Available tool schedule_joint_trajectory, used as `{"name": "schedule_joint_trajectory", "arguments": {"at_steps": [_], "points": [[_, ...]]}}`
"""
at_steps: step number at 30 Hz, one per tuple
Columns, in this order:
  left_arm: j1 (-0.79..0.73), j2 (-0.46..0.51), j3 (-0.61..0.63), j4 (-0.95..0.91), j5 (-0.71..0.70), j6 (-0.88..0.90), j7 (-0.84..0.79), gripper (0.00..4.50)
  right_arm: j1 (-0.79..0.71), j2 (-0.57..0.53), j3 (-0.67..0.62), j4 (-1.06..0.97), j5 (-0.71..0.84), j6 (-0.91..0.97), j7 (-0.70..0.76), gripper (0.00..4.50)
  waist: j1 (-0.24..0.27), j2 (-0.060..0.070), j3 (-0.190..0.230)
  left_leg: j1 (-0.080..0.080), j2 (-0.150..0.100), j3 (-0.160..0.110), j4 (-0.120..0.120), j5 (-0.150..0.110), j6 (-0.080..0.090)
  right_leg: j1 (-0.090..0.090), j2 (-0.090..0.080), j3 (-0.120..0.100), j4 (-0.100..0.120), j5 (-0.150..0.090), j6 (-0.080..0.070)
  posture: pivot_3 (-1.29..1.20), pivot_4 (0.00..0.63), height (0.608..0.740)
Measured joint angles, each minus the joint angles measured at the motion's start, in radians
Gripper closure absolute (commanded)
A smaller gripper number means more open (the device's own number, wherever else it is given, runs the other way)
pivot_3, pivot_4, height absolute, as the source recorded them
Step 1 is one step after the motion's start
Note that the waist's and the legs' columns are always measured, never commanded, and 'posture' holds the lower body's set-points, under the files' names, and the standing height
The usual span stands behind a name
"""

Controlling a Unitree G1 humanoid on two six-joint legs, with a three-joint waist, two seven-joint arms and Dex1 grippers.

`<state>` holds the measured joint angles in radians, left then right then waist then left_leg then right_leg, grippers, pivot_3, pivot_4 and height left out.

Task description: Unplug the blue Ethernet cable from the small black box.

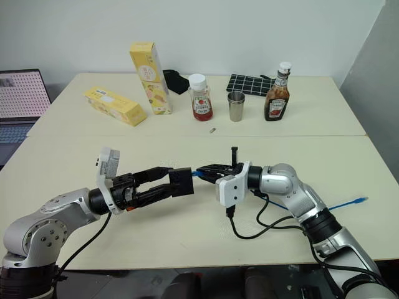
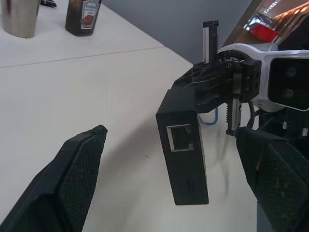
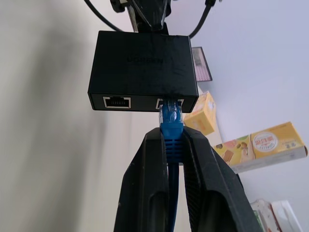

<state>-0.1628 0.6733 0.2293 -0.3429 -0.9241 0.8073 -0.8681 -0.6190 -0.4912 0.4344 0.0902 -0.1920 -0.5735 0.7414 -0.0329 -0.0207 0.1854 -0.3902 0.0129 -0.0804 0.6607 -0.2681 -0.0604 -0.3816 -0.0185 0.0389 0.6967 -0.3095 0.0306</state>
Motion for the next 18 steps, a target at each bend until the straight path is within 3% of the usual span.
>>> {"name": "schedule_joint_trajectory", "arguments": {"at_steps": [5,15,18], "points": [[0.0,0.0,0.0,0.0,-0.027,0.022,-0.022,1.27,-0.003,0.008,0.0,0.0,0.001,-0.032,0.0,4.36,0.0,0.0,0.0,0.0,0.0,0.0,0.0,0.0,0.0,0.0,0.0,0.0,0.0,0.0,0.0,0.0,0.15,0.74],[0.0,0.001,-0.012,0.0,-0.034,0.033,-0.049,3.57,-0.003,0.013,-0.002,0.002,-0.013,-0.05,-0.005,4.36,0.001,0.0,0.0,0.0,0.0,0.0,0.0,0.0,0.0,0.0,0.0,0.0,0.0,0.0,0.0,0.0,0.15,0.74],[0.001,0.002,-0.019,0.001,-0.022,0.03,-0.051,3.72,-0.003,0.012,-0.002,0.003,-0.024,-0.051,-0.002,4.36,0.001,0.0,0.0,0.0,0.0,0.0,0.0,0.0,0.0,0.0,0.0,0.0,0.0,0.0,0.0,0.0,0.15,0.74]]}}
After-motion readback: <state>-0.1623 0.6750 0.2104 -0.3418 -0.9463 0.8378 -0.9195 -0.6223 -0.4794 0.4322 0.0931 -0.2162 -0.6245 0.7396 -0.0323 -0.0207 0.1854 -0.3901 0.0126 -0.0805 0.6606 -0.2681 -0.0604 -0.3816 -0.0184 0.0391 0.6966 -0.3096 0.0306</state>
